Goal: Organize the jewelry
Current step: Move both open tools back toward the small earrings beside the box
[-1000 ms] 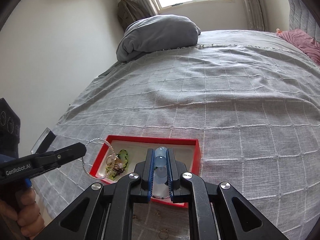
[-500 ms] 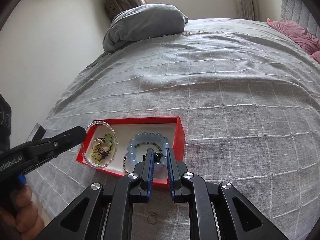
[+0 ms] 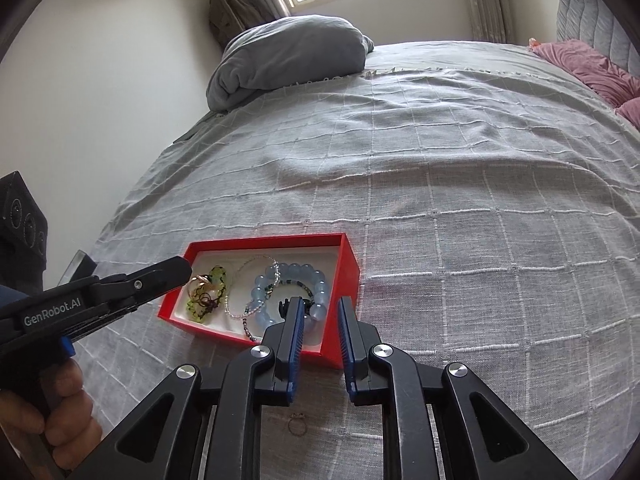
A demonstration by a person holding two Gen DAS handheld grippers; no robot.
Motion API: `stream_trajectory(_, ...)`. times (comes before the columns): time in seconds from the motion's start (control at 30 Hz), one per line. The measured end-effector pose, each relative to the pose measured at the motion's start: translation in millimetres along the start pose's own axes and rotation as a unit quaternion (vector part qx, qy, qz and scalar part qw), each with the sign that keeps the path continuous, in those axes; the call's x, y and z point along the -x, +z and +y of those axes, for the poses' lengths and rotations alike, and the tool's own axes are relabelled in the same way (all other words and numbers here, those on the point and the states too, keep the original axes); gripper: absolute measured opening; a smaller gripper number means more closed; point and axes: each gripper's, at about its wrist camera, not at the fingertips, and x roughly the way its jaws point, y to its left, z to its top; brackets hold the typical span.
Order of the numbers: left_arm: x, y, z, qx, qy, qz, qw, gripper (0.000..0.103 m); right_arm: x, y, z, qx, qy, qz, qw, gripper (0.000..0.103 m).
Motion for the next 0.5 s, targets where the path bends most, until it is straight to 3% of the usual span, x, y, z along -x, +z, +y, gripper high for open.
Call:
stream_trajectory(0.23, 0.0, -4.7, 3.3, -0.004, 0.004, 0.012, 0.9999, 0.005, 2.1, -2.5, -0.1, 0.004, 0.001, -0.001, 1.0, 0.019)
stream_trajectory(0.5, 1.8, -11.3, 5.0, -0.009, 0.016, 0.025, 0.9995, 0.007, 4.0, -5.9, -1.7, 0.0, 0.001, 0.004, 1.0, 0.037)
